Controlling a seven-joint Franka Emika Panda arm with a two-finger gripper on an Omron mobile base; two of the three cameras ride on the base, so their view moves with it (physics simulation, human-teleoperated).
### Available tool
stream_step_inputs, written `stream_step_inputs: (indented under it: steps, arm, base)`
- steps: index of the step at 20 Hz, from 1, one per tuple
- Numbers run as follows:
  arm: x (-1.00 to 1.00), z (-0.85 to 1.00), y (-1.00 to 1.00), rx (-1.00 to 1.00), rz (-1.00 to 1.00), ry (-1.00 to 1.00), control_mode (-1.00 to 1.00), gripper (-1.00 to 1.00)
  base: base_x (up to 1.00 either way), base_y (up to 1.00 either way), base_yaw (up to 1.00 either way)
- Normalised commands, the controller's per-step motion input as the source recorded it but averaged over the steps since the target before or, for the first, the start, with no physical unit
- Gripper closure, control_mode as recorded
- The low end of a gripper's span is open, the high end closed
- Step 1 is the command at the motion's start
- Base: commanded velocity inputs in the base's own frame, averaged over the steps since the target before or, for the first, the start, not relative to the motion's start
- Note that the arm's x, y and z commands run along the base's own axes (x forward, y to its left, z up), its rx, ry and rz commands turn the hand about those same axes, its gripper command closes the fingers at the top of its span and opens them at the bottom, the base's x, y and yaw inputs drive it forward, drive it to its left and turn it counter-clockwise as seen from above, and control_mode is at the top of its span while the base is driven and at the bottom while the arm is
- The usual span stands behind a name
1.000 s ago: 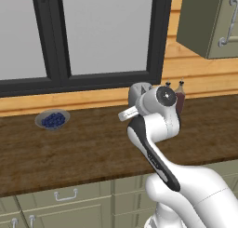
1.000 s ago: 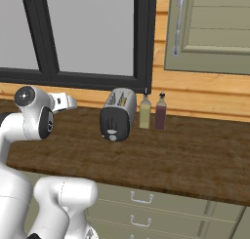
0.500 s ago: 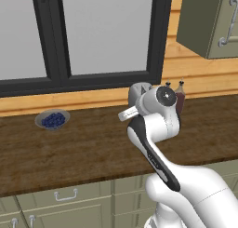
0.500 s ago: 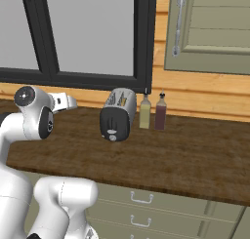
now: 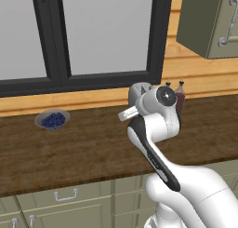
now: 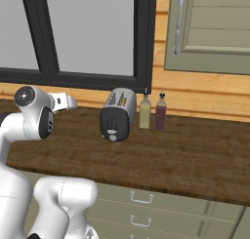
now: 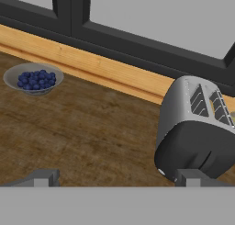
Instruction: Start the toaster. Once the lever pops up, take the bread to the plate on the dining counter.
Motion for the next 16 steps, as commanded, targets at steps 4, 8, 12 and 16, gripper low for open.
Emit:
stream_step_inputs:
  steps: [4, 8, 12, 16]
  arm:
    - [0.00, 0.00, 0.00, 0.00, 0.00, 0.00, -1.00, -1.00]
    - [0.00, 0.00, 0.00, 0.00, 0.00, 0.00, -1.00, -1.00]
    - [0.00, 0.00, 0.00, 0.00, 0.00, 0.00, -1.00, -1.00]
    - [0.00, 0.00, 0.00, 0.00, 0.00, 0.00, -1.00, -1.00]
  base:
    - [0.00, 0.00, 0.00]
    - [0.00, 0.00, 0.00]
    - [0.00, 0.00, 0.00]
    - [0.00, 0.00, 0.00]
